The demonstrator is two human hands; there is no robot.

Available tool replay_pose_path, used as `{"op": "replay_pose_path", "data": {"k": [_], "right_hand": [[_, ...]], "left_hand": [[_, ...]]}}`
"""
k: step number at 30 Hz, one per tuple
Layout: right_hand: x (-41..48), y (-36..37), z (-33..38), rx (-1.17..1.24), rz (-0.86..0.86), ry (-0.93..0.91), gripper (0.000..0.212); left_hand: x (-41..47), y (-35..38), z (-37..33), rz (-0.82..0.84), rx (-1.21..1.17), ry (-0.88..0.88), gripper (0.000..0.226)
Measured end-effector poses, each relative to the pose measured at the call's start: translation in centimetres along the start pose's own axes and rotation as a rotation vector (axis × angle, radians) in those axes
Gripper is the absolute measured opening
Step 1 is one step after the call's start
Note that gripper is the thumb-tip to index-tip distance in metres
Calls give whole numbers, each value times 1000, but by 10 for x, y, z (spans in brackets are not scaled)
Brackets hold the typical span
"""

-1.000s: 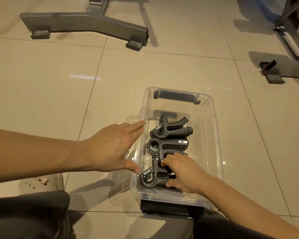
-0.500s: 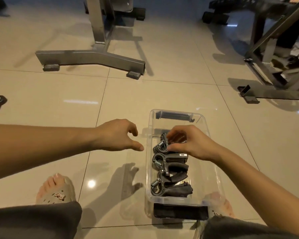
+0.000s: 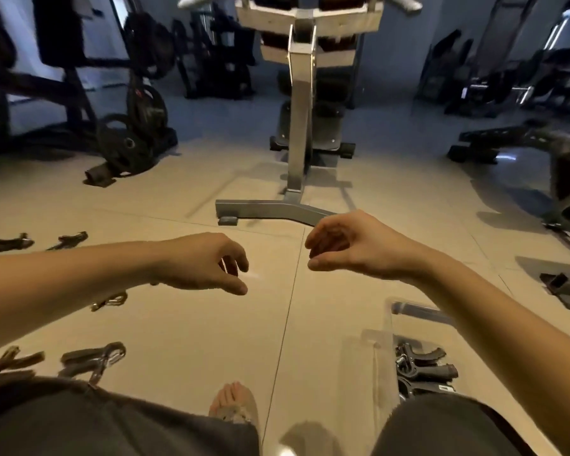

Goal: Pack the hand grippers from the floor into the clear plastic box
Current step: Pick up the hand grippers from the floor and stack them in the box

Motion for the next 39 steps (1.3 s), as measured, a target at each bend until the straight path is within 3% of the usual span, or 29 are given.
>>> {"op": "replay_pose_path", "data": {"k": [8,16,23,27,34,39], "right_hand": [[84,96,137,-47,77,-145,32],[188,252,175,-14,221,-122,30],[274,393,154,-64,354,-14,30],[303,453,120,-59,374,140,36],[333,540,47,-35,346,449,62],[346,597,12,-18,401,538,73]], "left_hand": [[-134,-55,126,-186,-24,-193,39],[-164,-29,299,-132,-99,-376,42],[-178,31,483,-78,-288,-604,38],[-164,86,560,-72,-471,-724,32],[-94,193,630,-30,-819,-926,28],[-48,254,663,-52,-976,-1047,39]]}}
Point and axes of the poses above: each hand's wrist, its own x-axis towards the middle knuckle, its own y-axis out of the palm, z = x × y, the point moved 6 cm from there along x, towards the middle knuckle, and after that the axes turned 7 degrees about -y, right-handed, at the moved point
